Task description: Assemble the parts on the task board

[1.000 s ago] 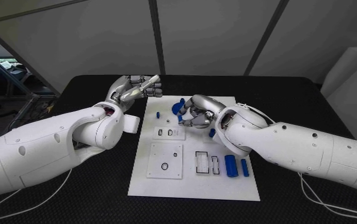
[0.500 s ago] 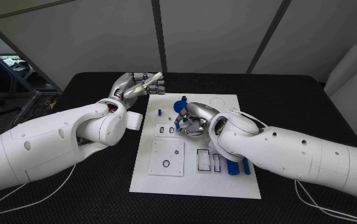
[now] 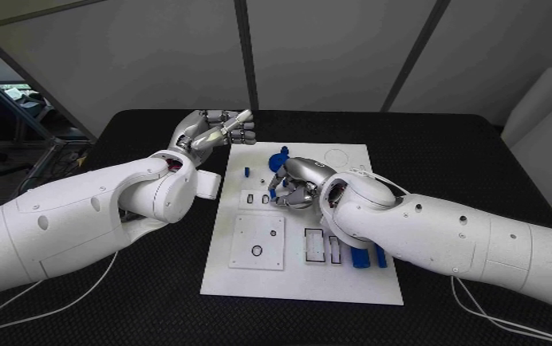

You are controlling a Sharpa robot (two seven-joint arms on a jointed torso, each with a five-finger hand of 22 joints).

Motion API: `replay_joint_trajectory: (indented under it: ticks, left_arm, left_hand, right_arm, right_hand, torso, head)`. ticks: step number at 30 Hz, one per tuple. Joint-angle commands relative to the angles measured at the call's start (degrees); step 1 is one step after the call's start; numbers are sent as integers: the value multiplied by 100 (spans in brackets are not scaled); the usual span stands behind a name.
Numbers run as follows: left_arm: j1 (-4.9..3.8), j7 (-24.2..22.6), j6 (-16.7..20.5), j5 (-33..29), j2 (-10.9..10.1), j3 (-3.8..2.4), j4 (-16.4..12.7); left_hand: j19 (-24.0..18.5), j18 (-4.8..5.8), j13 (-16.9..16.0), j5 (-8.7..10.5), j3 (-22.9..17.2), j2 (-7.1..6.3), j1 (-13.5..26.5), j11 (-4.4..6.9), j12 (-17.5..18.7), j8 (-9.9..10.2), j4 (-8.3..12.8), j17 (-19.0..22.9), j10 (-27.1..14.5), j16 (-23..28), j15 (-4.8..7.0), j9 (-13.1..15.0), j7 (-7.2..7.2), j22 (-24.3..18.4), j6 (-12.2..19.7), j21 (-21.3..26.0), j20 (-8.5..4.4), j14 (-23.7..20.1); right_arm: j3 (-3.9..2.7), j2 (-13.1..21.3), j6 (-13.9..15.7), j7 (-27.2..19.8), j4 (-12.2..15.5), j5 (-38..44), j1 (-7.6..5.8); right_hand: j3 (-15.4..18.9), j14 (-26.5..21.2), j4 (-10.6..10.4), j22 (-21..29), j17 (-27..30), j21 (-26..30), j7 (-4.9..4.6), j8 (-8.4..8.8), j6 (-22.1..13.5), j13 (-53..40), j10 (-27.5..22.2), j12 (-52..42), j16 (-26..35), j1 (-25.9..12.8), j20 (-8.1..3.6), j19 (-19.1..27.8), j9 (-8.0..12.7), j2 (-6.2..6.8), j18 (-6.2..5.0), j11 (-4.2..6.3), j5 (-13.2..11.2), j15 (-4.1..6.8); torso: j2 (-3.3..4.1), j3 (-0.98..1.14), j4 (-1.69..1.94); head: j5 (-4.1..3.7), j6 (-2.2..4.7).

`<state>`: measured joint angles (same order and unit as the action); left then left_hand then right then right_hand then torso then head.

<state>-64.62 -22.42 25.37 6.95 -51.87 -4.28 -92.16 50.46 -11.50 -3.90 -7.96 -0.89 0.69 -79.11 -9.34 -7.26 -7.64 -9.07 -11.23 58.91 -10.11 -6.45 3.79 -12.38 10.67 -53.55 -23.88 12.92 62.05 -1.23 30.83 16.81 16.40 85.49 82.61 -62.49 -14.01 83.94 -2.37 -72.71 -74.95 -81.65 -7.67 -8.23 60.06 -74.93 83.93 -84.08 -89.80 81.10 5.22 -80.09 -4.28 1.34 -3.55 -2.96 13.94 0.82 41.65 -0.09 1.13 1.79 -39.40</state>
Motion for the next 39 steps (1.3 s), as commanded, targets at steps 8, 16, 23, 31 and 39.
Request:
replay_joint_trajectory:
  ticks: [8,16,23,31,39]
  left_arm:
    - [-9,-12,-81,35,7,-4,0]
    - [-9,-12,-83,35,0,-4,0]
    - [-9,-12,-83,35,-1,-4,1]
    - [-9,-11,-81,35,-1,-4,1]
    - [-9,-10,-81,35,-1,-4,2]
  left_hand:
    - [-15,109,-4,9,1,21,-19,-14,40,31,37,-7,43,22,-39,-2,-1,6,-31,-22,15,16]
    - [-15,109,-4,9,1,21,-19,-14,40,31,37,-7,43,22,-39,-2,-1,6,-31,-22,15,16]
    - [-17,109,-4,10,2,27,-24,-14,50,39,43,-16,48,34,-39,-2,-1,6,-36,-24,15,20]
    - [-17,109,-4,10,2,27,-24,-14,50,39,43,-16,48,34,-39,-2,-1,6,-36,-24,15,20]
    - [-17,109,-4,10,2,27,-24,-14,50,39,43,-16,48,34,-39,-2,-1,6,-36,-24,15,20]
  right_arm:
    - [21,-36,-270,103,-59,129,42]
    - [22,-10,-470,107,-17,245,46]
    - [22,2,-517,136,-1,322,48]
    - [22,12,-512,176,8,364,48]
    - [22,8,-483,208,-11,379,48]
  right_hand:
    - [-39,597,2,10,-1463,11,2,11,14,-901,164,30,-4,-119,-10,27,8,47,-6,15,19,33]
    - [-47,595,19,25,-1458,21,-12,43,-24,-883,148,51,-2,-154,-5,37,20,105,-9,3,19,24]
    - [-45,595,21,30,-1457,25,-19,55,-32,-876,141,59,-1,-187,0,41,23,144,-10,-3,29,19]
    - [-50,593,14,43,-1447,36,-50,114,-112,-843,112,96,3,-260,14,50,39,208,-12,-27,42,1]
    - [-48,592,-4,74,-1445,59,-143,270,-381,-719,8,231,4,-375,64,71,60,314,-17,-107,5,-64]
  torso:
    - [-4,-1,2]
    - [-5,-1,1]
    - [-8,-1,1]
    - [-5,0,2]
    - [-6,-3,1]
  head:
    - [7,-27]
    - [19,-42]
    - [13,-38]
    - [16,-35]
    - [7,-29]
